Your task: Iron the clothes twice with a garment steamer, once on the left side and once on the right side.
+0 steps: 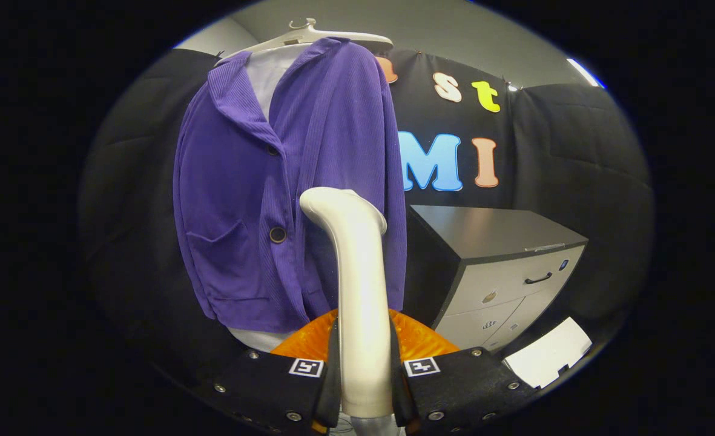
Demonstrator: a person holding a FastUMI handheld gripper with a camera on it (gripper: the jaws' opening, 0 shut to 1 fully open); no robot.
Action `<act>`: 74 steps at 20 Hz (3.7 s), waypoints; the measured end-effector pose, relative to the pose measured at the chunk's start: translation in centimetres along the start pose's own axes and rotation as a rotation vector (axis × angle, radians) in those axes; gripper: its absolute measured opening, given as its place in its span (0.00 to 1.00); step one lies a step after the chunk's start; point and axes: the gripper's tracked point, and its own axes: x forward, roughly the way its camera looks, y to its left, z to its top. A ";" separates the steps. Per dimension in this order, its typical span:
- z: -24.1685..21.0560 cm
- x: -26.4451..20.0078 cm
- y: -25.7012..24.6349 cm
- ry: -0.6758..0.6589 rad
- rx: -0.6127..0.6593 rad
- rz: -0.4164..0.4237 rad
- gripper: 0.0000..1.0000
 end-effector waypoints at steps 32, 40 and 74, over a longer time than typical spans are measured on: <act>-5.3 -6.4 -3.8 0.134 0.037 0.084 0.34; 5.3 -10.5 0.5 -0.062 0.043 0.186 0.34; 26.2 -5.7 17.7 -0.464 -0.115 0.103 0.34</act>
